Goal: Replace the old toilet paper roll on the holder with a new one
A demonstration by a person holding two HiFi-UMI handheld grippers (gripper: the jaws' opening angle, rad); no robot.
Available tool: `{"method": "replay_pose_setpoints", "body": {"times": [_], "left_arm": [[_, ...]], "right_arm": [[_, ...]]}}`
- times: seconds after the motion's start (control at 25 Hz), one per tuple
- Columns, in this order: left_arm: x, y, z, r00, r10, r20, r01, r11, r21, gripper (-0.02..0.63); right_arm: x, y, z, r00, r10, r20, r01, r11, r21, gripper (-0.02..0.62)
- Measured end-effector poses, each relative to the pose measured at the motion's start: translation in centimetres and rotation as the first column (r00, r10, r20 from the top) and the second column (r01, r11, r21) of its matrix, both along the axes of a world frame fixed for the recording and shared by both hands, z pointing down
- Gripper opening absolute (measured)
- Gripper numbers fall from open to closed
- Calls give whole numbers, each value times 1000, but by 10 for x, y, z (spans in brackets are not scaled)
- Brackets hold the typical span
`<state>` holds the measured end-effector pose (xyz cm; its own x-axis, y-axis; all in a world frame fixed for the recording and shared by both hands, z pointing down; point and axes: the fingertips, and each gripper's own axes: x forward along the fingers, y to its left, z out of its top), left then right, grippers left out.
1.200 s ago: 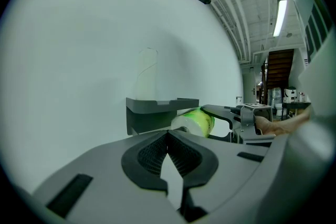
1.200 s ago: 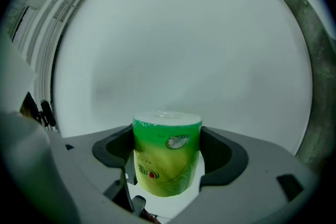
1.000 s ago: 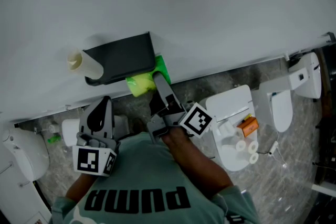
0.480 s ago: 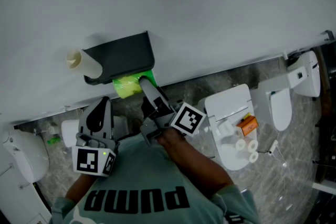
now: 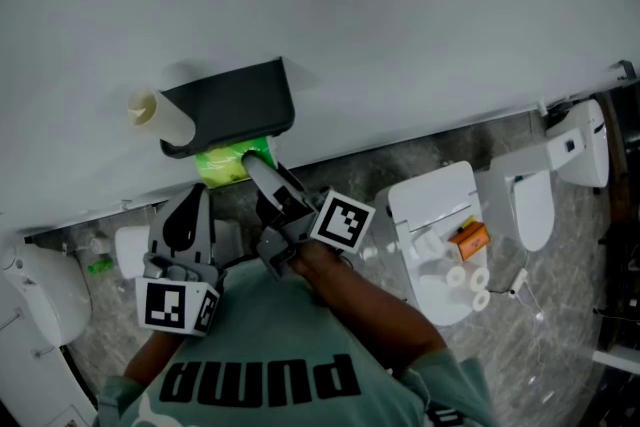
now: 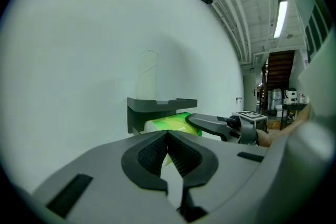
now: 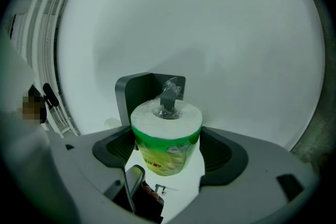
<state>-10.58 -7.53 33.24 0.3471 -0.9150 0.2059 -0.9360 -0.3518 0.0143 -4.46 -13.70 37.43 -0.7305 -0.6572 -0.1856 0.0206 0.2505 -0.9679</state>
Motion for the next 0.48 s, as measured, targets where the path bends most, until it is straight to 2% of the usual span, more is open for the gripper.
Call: {"method": "replay_pose_setpoints", "body": {"times": [0.48], "left_arm": [[11,0,1,1000,-2,12,2,1000,-2,3]], "right_arm": [[3,6,7,996,-92,-16,92,996,3,393]]}}
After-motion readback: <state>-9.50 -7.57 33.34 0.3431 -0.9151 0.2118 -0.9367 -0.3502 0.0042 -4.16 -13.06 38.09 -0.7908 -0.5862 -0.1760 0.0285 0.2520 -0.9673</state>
